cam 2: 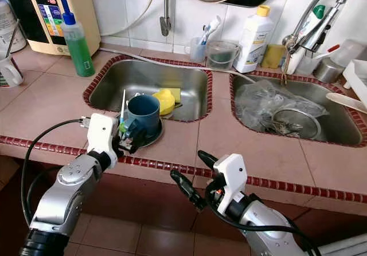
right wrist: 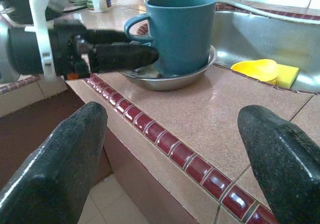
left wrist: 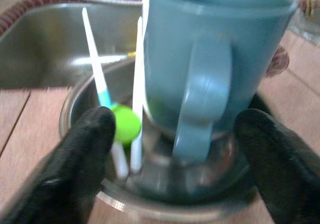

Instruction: Kitchen organization

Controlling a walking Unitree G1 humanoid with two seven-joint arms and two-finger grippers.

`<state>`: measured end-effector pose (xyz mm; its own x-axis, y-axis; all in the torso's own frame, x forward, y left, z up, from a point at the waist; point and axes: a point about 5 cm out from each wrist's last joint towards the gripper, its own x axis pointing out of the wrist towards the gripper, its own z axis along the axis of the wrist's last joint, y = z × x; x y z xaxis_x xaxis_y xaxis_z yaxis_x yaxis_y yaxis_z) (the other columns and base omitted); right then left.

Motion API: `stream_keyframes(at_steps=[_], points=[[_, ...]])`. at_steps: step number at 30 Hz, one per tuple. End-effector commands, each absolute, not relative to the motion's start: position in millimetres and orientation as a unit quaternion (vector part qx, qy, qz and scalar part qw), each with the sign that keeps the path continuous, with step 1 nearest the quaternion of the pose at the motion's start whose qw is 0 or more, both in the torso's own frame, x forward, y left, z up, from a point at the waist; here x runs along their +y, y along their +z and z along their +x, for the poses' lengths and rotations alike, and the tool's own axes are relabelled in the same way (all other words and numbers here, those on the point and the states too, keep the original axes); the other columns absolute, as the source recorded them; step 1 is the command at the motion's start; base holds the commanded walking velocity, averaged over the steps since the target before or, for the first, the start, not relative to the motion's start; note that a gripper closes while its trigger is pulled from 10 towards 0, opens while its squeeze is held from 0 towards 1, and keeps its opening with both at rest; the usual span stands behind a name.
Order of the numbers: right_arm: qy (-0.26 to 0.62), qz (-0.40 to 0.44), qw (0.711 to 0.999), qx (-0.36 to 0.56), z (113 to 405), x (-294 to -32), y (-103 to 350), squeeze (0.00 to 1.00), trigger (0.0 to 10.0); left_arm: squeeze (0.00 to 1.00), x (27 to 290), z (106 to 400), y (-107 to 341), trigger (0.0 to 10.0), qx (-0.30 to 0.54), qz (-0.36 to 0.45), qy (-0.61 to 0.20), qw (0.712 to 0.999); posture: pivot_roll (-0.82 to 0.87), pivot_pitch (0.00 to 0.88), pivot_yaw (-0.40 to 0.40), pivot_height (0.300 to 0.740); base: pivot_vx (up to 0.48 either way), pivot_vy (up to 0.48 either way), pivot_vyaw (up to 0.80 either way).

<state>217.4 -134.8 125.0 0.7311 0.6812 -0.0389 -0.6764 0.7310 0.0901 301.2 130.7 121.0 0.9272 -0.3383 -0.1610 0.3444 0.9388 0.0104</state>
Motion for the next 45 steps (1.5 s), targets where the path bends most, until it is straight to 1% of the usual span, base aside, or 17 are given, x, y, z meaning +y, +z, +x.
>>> stream_keyframes(at_steps=[1,2,3,4,15,16,35,45], points=[[0.370,0.031,0.928,0.031,218.4,-136.1,128.3,0.00,10.0,0.00,130.6,301.3,119.7,2.6,0.083,0.021,-0.176,0.981,-0.08,0.000,-0.046,0.740,0.000,0.000,0.00],[0.370,0.031,0.928,0.031,218.4,-136.1,128.3,0.00,10.0,0.00,130.6,301.3,119.7,2.6,0.083,0.021,-0.176,0.981,-0.08,0.000,-0.046,0.740,0.000,0.000,0.00],[0.371,0.031,0.928,0.032,218.5,-136.1,128.1,0.00,10.0,0.00,130.8,301.4,119.3,0.2,0.084,0.021,-0.175,0.981,-0.08,0.000,-0.047,0.740,0.000,0.000,0.00],[0.371,0.031,0.928,0.032,218.6,-136.0,128.1,0.00,10.0,0.00,130.8,301.4,118.9,0.0,0.085,0.021,-0.173,0.981,-0.08,0.000,-0.046,0.740,0.000,0.000,0.00],[0.373,0.030,0.927,0.033,218.4,-136.1,128.0,0.00,10.0,0.00,126.1,301.1,121.1,0.0,0.078,0.020,-0.189,0.979,-0.08,0.000,-0.047,0.740,0.000,0.000,0.00],[0.373,0.029,0.927,0.033,218.2,-136.2,128.0,0.00,10.0,0.00,125.0,300.7,122.3,10.0,0.076,0.025,-0.192,0.978,-0.08,0.000,-0.046,0.740,0.000,0.000,0.00],[0.369,0.025,0.929,0.034,218.2,-138.0,127.9,0.00,10.0,0.00,120.6,306.0,132.5,10.0,0.062,0.010,-0.185,0.981,-0.09,0.005,-0.042,0.740,0.000,0.000,0.00],[0.369,0.025,0.929,0.032,218.7,-136.7,128.9,0.00,10.0,0.00,111.1,311.1,138.5,10.0,0.053,-0.001,-0.187,0.981,-0.10,0.012,-0.041,0.740,0.000,0.000,0.00]])
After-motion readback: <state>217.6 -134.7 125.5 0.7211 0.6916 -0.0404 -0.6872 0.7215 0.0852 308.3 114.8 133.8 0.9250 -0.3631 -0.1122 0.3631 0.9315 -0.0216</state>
